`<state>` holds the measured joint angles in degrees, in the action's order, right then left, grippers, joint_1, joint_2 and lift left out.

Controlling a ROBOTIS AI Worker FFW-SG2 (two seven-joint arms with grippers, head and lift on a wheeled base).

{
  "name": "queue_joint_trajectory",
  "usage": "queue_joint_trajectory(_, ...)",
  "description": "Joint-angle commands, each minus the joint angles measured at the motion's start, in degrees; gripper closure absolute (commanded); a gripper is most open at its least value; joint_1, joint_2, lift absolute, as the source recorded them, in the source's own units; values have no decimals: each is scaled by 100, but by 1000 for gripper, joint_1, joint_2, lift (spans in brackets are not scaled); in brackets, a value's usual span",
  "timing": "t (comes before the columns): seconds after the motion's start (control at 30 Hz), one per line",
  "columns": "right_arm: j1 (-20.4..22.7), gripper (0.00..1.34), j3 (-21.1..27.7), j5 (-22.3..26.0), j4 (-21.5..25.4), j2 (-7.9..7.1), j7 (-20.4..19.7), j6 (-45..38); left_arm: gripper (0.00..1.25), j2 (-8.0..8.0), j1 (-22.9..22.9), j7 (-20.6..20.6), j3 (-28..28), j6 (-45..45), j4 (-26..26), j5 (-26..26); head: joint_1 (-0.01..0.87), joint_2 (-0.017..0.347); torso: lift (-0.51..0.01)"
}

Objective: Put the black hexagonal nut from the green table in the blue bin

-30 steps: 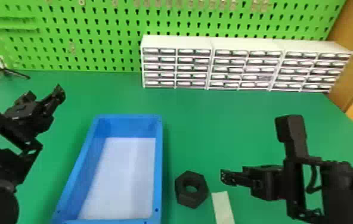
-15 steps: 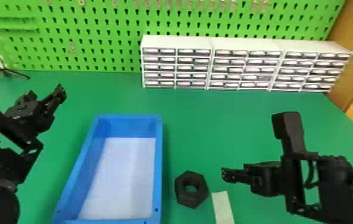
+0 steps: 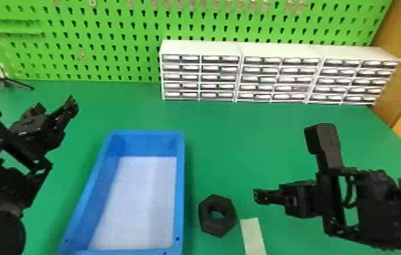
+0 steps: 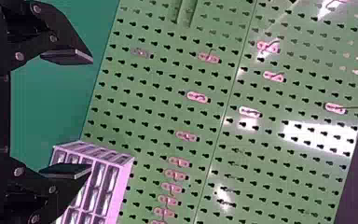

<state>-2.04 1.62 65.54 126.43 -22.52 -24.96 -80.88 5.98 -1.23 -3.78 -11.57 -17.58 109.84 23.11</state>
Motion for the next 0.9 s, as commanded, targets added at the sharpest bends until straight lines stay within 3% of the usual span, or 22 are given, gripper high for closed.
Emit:
queue_joint_trajectory(0.0, -86, 516, 57, -94, -75, 151, 0, -165, 432, -9, 9, 0, 14, 0, -16, 0, 692, 8, -97)
queue_joint_trajectory(0.53, -385, 516, 48, -147, -532, 441, 8, -542, 432, -17, 62, 0, 84, 0, -77, 0, 692, 8, -97)
queue_joint_trajectory(0.87, -481, 518, 13, -437, -682, 635, 0, -630, 433, -17, 97, 0, 120, 18, -121, 0, 692, 8, -97)
